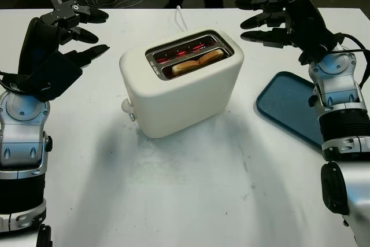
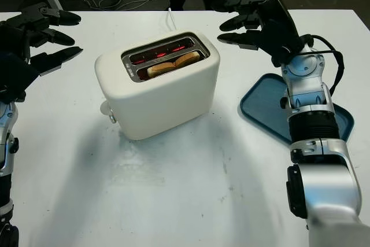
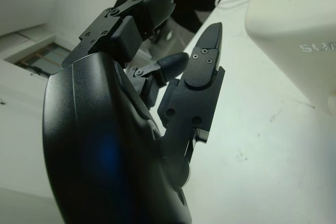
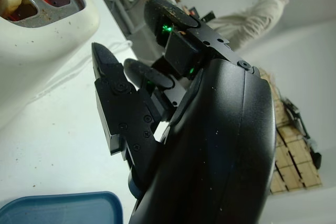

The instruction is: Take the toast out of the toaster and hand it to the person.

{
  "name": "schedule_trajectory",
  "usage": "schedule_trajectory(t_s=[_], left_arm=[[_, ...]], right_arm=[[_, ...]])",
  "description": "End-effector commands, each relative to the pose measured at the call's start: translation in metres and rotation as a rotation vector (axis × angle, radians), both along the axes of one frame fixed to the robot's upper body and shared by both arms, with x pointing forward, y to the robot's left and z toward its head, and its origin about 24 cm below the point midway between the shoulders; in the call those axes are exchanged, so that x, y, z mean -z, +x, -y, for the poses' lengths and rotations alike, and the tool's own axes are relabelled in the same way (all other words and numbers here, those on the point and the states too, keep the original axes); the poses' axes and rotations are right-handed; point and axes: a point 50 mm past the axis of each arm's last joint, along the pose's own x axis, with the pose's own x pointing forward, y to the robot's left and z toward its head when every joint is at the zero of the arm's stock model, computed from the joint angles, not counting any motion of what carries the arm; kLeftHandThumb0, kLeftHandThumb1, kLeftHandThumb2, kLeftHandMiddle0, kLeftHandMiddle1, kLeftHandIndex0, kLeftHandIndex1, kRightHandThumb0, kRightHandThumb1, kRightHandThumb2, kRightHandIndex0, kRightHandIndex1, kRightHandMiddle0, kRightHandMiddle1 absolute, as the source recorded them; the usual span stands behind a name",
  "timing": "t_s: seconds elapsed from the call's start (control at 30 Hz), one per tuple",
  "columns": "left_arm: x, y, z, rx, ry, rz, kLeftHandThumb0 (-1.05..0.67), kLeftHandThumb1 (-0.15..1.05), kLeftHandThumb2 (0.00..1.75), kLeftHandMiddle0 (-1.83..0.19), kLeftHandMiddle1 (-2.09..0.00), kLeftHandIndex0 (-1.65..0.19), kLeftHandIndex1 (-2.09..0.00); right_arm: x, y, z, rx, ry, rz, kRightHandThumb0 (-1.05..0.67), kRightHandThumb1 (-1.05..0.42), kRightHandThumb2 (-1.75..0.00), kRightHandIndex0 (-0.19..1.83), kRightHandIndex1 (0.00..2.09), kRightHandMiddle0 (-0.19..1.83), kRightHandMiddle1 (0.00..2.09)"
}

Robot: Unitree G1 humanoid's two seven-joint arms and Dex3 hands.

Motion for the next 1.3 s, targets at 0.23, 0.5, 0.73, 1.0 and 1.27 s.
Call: schedule_trajectory(t_s=[0.23,0.5,0.73,1.0,1.27], left_arm=[[0.0017,0.0003,0.0020,0.012,-0.002,-0.007,-0.21,0.86,0.00,-0.45,-1.13,-0.56,-0.64],[0.0014,0.0008,0.0019,0.013,-0.001,0.003,-0.21,0.86,0.00,-0.44,-1.15,-0.56,-0.66],[0.0016,0.0010,0.0025,0.009,0.000,0.001,-0.22,0.86,0.00,-0.44,-1.15,-0.55,-0.67],[0.0009,0.0010,0.0024,0.006,-0.002,0.008,-0.19,0.85,0.00,-0.45,-1.15,-0.55,-0.68],[0.0008,0.0011,0.0023,-0.002,0.005,0.006,-0.22,0.85,0.00,-0.45,-1.15,-0.55,-0.69]], right_arm=[[0.0016,0.0001,0.0016,-0.002,0.012,-0.007,-0.05,-0.77,0.00,0.74,0.60,0.89,0.00],[0.0015,0.0003,0.0010,-0.008,0.025,-0.011,-0.06,-0.77,0.00,0.72,0.65,0.89,0.01],[0.0017,0.0002,0.0014,-0.008,0.019,-0.007,-0.04,-0.77,0.00,0.70,0.69,0.89,0.01],[0.0013,0.0006,0.0011,-0.010,0.022,-0.010,-0.04,-0.77,0.00,0.68,0.72,0.89,0.00],[0.0016,0.0008,0.0018,-0.004,0.011,-0.012,-0.06,-0.77,0.00,0.67,0.73,0.89,0.00]])
